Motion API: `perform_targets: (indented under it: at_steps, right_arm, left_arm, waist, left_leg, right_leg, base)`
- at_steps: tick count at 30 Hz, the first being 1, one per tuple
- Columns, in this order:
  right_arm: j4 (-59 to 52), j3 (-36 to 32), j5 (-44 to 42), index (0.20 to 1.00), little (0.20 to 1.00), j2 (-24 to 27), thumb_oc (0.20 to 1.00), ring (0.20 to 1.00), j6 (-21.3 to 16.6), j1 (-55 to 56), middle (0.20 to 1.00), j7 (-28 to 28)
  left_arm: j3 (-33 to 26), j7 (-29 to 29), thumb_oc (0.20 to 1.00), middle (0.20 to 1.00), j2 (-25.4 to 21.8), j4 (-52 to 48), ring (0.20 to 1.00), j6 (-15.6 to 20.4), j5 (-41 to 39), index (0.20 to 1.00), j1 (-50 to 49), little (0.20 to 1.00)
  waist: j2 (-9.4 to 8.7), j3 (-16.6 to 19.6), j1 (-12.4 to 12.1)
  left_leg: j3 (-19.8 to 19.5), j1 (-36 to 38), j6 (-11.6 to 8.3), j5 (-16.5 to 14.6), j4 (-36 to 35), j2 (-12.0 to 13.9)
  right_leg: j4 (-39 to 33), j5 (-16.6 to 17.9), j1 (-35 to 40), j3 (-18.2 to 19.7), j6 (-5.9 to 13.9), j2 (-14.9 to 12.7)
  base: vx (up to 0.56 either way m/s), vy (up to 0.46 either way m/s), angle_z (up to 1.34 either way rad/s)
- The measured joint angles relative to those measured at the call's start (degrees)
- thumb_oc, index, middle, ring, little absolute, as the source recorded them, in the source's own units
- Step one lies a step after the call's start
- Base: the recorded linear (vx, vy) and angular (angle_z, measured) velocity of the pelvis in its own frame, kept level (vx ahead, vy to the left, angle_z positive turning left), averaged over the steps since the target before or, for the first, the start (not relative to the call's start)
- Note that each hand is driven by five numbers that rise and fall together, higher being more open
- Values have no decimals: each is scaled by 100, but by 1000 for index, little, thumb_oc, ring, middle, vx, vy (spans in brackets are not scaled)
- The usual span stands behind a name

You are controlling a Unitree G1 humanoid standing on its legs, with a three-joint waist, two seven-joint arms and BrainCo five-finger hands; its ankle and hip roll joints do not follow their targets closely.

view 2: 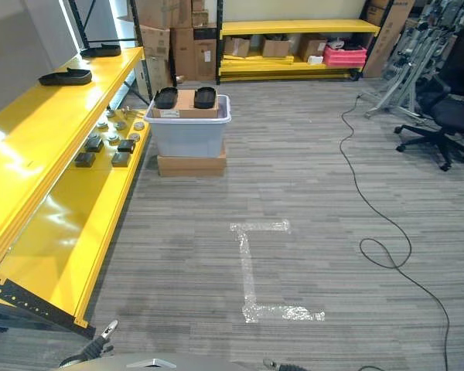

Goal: Move parts from the plastic box to the shelf.

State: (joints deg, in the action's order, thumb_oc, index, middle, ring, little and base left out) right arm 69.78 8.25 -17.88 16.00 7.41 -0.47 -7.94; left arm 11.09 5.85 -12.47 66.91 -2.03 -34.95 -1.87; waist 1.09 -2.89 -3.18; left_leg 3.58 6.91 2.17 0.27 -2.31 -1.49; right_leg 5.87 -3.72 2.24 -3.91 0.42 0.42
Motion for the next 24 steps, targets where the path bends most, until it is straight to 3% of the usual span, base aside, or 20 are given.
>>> perform_targets:
  at_steps: [6,9,11,12,14,17,18,19,20,21,24]
  right_arm:
    - [-32,-47,-242,1000,1000,29,1000,1000,-96,-45,1000,74]
    - [-77,-39,-390,1000,1000,30,1000,1000,-137,-82,1000,162]
    - [-244,-32,-437,1000,1000,11,1000,1000,-188,-181,1000,169]
    - [-354,3,-451,1000,1000,-24,1000,1000,-219,-180,1000,163]
    - [-697,11,-529,1000,1000,-44,1000,1000,-216,-199,1000,194]
    - [-703,-50,-540,1000,1000,-91,1000,1000,-222,-176,1000,319]
    - [-704,-56,-539,1000,1000,-95,1000,1000,-232,-187,1000,410]
    - [-698,-50,-540,1000,1000,-114,1000,1000,-261,-190,1000,432]
    - [-631,-25,-559,1000,1000,-93,1000,1000,-419,-169,1000,600]
    - [-607,-42,-657,1000,1000,-116,1000,1000,-442,-38,1000,687]
    - [-726,-64,-657,1000,1000,-182,1000,1000,-528,110,1000,879]
  left_arm:
    - [-1,90,1000,1000,-24,-48,1000,76,-85,1000,57,1000]
    - [-20,157,1000,1000,-51,-47,1000,82,-88,1000,108,1000]
    - [-148,195,1000,1000,-94,-49,1000,85,-91,1000,309,1000]
    - [-226,201,1000,1000,-154,-79,1000,117,-101,1000,445,1000]
    - [-253,192,1000,1000,-228,-128,1000,127,-222,1000,456,1000]
    - [-369,200,1000,1000,-213,-191,1000,125,-328,1000,429,1000]
    - [-450,199,1000,1000,-209,-241,1000,126,-356,1000,415,1000]
    - [-465,199,1000,1000,-233,-260,1000,125,-372,1000,416,1000]
    - [-570,187,1000,1000,-259,-236,1000,109,-381,1000,449,1000]
    - [-637,194,1000,1000,-265,-241,1000,114,-438,1000,326,1000]
    - [-637,192,1000,1000,-268,-319,1000,113,-444,1000,247,1000]
  waist:
    - [-131,-60,-3]
    - [-230,-264,16]
    - [-261,-568,110]
    - [-366,-711,130]
    - [-368,-896,156]
    - [-380,-893,178]
    - [-380,-880,176]
    - [-476,-836,189]
    - [-610,-854,263]
    - [-579,-754,248]
    - [-663,-703,295]
  left_leg:
    - [14,18,87,-55,45,-101]
    - [94,-33,289,-143,165,-280]
    - [117,-73,384,-177,272,-324]
    - [98,-137,468,-206,435,-454]
    - [132,-288,608,-295,692,-449]
    - [166,-271,557,-338,634,-488]
    - [134,-244,400,-410,452,-522]
    - [111,-200,105,-547,341,-589]
    - [-89,-465,550,-1068,1562,-793]
    - [-72,-390,575,-1155,1512,-805]
    - [-227,-138,501,-1166,1406,-798]
  right_leg:
    - [232,-93,-85,62,103,-74]
    - [1109,-186,-494,141,217,-212]
    - [2195,-105,-1026,136,482,-319]
    - [2718,149,-1378,187,799,-385]
    - [3183,219,-1807,88,882,-566]
    - [2635,196,-1843,-19,925,-631]
    - [2148,215,-1833,-54,918,-598]
    - [1628,285,-1839,-87,915,-638]
    - [835,399,-1863,230,1121,-865]
    - [163,616,-1760,172,1018,-904]
    - [-121,886,-1681,-3,936,-903]
  base:
    - [24,96,-2]
    - [-25,120,-18]
    - [4,155,-16]
    - [22,132,-27]
    - [84,21,-28]
    - [217,-105,-5]
    - [321,-162,-11]
    - [482,-216,0]
    - [600,-257,-5]
    - [619,-269,6]
    - [408,-183,14]
